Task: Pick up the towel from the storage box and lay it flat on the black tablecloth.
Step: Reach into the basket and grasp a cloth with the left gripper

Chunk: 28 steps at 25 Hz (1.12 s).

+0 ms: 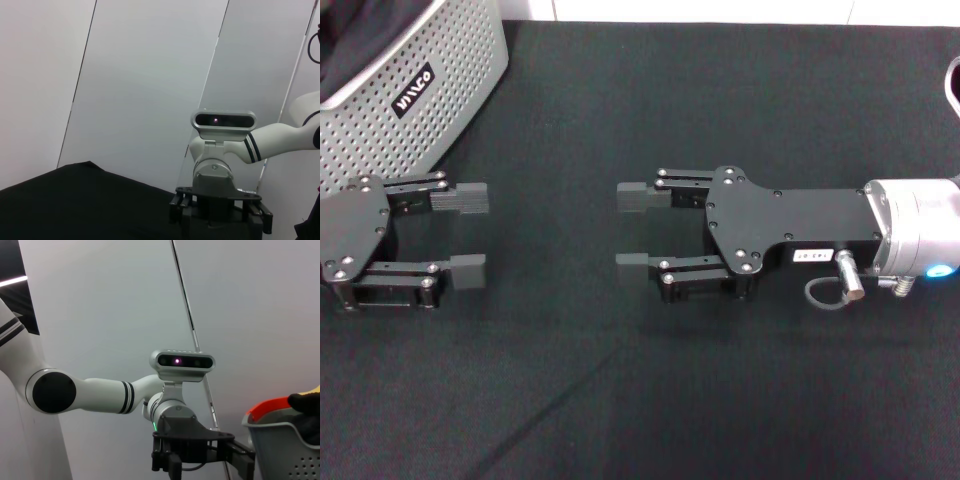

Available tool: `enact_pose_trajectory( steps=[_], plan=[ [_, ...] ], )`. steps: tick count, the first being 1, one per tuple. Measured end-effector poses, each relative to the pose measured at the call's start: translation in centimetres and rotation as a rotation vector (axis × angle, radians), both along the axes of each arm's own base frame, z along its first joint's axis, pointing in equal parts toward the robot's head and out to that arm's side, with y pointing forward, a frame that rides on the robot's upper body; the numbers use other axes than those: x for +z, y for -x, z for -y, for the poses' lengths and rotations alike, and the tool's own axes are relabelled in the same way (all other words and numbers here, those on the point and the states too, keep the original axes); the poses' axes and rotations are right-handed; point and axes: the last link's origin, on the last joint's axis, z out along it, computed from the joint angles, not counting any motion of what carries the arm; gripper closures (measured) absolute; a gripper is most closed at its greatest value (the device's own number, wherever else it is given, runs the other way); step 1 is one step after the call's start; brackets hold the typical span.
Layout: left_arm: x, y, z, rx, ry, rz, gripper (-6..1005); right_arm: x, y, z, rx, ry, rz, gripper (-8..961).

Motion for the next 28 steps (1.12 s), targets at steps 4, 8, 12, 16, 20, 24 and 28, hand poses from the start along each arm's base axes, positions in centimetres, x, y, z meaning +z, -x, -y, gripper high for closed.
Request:
enact_pose_trajectory(
  steps=[4,8,12,16,20,24,28],
  plan=[
    [0.0,-0.1,-0.1,-0.001,-0.001,0.0,194,0.0,0.0,0.0,-0.001,0.0,0.0,240],
    [0.0,0.0,-0.1,0.004,-0.005,-0.002,203,0.0,-0.1,0.0,0.002,-0.004,0.0,240],
    [0.1,0.0,-0.3,0.02,-0.024,0.015,213,0.0,-0.2,-0.1,0.002,-0.015,0.002,241],
    [1.4,-0.8,-1.2,0.102,-0.086,0.088,222,-0.2,-0.6,-0.7,-0.027,-0.056,0.025,241],
    [2.9,-3.4,-1.9,0.082,-0.186,0.027,231,0.4,-1.8,-1.5,-0.095,-0.116,0.022,241],
    [4.9,-6.9,-2.6,0.102,-0.344,-0.174,240,1.2,-3.4,-1.6,-0.16,-0.171,-0.002,241],
    [7.0,-9.7,-2.6,0.145,-0.483,-0.338,249,1.7,-4.5,-1.6,-0.205,-0.201,-0.011,241]
  ],
)
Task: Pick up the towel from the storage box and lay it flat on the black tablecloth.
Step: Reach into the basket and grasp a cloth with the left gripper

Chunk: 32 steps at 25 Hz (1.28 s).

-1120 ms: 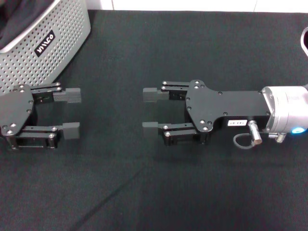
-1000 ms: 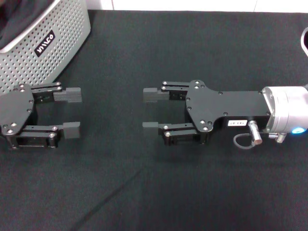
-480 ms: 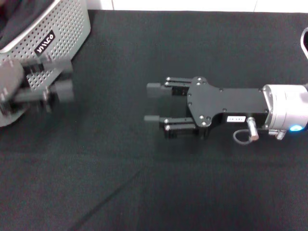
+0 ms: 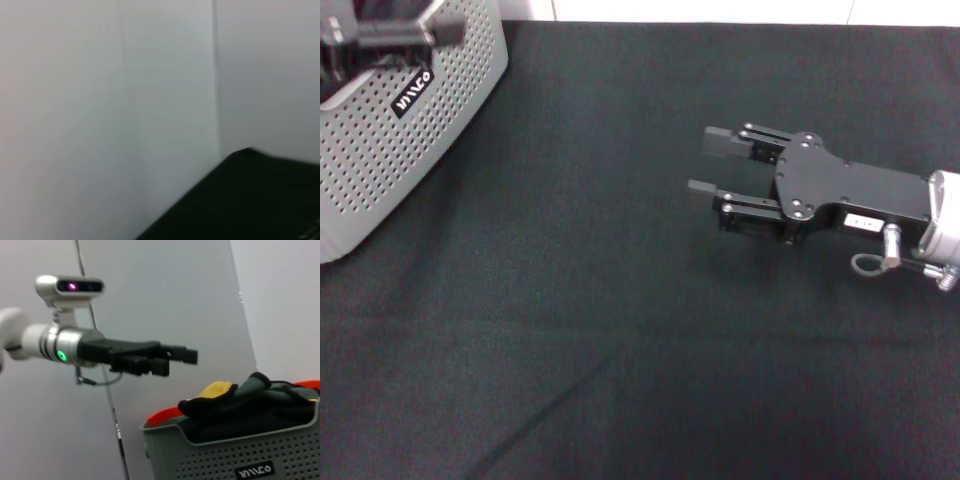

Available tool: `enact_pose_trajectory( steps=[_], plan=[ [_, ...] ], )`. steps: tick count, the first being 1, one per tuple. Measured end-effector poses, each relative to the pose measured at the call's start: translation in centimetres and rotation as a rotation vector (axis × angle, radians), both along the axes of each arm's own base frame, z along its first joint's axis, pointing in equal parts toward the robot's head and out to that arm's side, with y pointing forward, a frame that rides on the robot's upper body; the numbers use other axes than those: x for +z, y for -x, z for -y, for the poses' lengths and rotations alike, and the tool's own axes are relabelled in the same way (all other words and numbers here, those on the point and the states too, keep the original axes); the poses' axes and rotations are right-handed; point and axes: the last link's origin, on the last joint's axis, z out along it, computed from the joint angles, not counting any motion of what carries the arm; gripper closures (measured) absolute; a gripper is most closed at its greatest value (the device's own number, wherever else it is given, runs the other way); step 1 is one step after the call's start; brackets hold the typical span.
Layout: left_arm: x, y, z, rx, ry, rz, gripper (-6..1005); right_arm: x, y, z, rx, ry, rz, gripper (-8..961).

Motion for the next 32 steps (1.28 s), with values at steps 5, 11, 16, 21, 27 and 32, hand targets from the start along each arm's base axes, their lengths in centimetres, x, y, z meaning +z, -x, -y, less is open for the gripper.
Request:
enact_pose_trajectory(
  steps=[5,11,16,21,27,32],
  plan=[
    [2.3,-1.8,0.3,0.064,-0.167,-0.11,261,0.3,-0.8,0.1,-0.03,-0.026,-0.01,242],
    [2.5,-0.9,-0.6,0.173,-0.235,-0.245,275,0.4,-0.5,-0.1,-0.02,-0.033,-0.009,242],
    [1.6,0.5,-1.8,0.229,-0.288,-0.379,286,0.2,-0.1,-0.5,-0.011,-0.038,-0.003,242],
    [0.8,0.8,-2.5,0.237,-0.319,-0.466,298,0.2,-0.1,-0.5,-0.015,-0.04,-0.002,242],
    [0.2,1.4,-3.4,0.256,-0.347,-0.555,312,0.1,-0.2,-0.4,-0.02,-0.041,-0.003,243],
    [-0.3,1.9,-4.3,0.266,-0.363,-0.607,323,0.1,-0.2,-0.5,-0.023,-0.043,-0.001,243]
  ],
)
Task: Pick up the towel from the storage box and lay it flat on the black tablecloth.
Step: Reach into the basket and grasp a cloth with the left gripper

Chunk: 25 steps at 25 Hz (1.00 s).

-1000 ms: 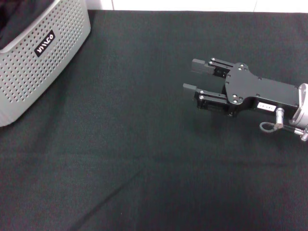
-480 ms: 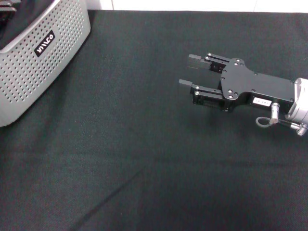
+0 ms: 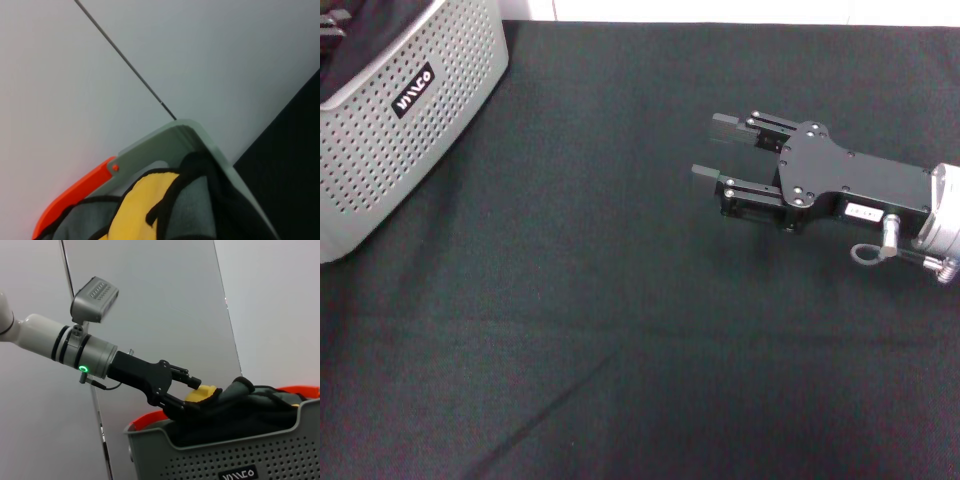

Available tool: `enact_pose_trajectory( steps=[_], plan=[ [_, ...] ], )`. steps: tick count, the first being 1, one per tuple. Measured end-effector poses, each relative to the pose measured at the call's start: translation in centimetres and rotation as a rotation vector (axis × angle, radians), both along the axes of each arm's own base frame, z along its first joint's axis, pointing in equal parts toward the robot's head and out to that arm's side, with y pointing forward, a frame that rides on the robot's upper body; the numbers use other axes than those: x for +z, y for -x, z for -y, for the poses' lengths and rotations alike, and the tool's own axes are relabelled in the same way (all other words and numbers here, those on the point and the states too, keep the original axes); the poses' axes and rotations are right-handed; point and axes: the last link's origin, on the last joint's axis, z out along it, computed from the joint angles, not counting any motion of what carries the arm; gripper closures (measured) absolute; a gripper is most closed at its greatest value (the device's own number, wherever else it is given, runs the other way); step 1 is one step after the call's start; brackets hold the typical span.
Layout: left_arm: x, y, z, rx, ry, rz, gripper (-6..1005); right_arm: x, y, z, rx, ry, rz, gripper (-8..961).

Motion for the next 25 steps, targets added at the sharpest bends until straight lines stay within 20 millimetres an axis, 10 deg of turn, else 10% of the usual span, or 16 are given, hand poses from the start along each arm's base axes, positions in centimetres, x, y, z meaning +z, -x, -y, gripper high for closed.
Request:
enact_pose_trajectory(
  steps=[13,21,25],
  plan=[
    [-0.59,0.73,-0.99,0.018,-0.015,-0.066,353,0.06,-0.28,0.04,-0.016,-0.006,-0.005,243],
    [-0.25,0.67,-0.96,0.015,-0.027,-0.069,753,0.07,-0.48,0.13,-0.023,-0.006,-0.005,244],
    [0.01,0.48,-0.93,0.013,-0.04,-0.053,784,0.09,-0.62,0.2,-0.028,-0.008,-0.007,244]
  ],
)
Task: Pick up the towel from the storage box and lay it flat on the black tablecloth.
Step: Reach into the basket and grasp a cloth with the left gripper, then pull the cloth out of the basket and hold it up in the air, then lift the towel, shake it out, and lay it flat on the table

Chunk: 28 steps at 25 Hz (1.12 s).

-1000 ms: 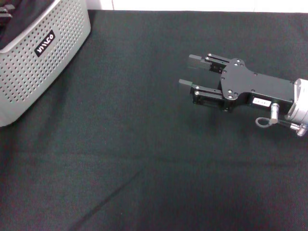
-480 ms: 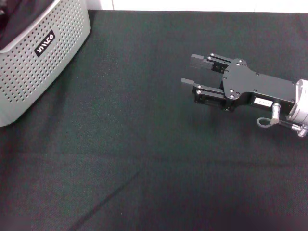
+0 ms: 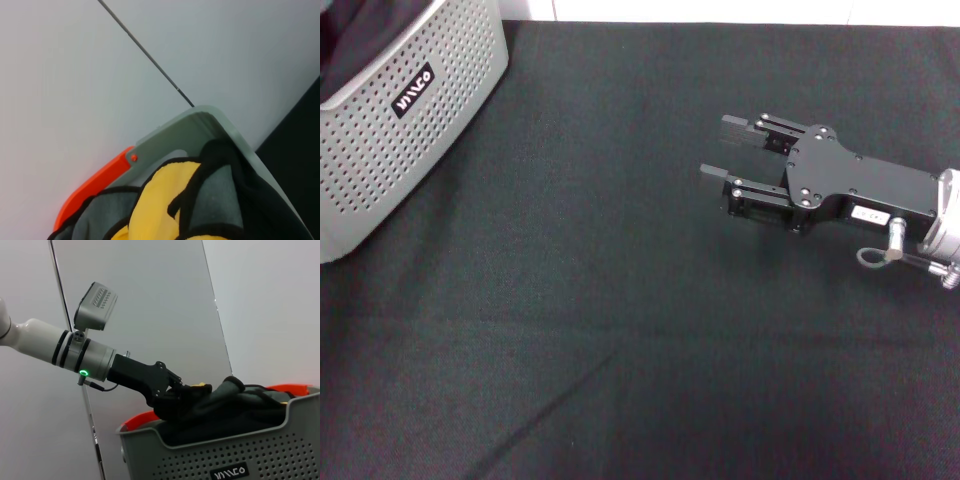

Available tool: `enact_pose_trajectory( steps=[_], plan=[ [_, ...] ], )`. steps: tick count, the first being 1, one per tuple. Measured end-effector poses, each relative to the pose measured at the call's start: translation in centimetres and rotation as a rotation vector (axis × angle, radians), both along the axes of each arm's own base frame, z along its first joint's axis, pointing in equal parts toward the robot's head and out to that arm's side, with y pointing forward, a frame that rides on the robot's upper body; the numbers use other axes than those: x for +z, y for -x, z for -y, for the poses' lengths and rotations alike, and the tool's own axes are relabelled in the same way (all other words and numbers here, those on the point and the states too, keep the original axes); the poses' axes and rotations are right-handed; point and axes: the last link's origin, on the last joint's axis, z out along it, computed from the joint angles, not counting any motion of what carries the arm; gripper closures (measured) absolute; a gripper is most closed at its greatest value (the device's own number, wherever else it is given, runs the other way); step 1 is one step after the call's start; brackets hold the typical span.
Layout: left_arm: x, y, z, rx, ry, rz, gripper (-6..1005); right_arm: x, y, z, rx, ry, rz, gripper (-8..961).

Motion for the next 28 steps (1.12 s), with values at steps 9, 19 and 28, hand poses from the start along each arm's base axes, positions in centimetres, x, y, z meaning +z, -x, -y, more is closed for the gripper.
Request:
enact_pose_trajectory(
  steps=[9,19,28],
  plan=[
    [1.5,-1.0,0.1,-0.059,-0.04,0.177,864,0.0,0.0,0.0,-0.001,-0.001,-0.001,244],
    [4.5,-3.4,1.9,-0.241,-0.029,0.448,967,0.4,0.1,-0.1,0.012,-0.02,-0.014,245],
    [6.4,-6.5,4.0,-0.475,0.039,0.639,971,1.6,0.7,0.0,0.071,-0.064,-0.064,245]
  ],
)
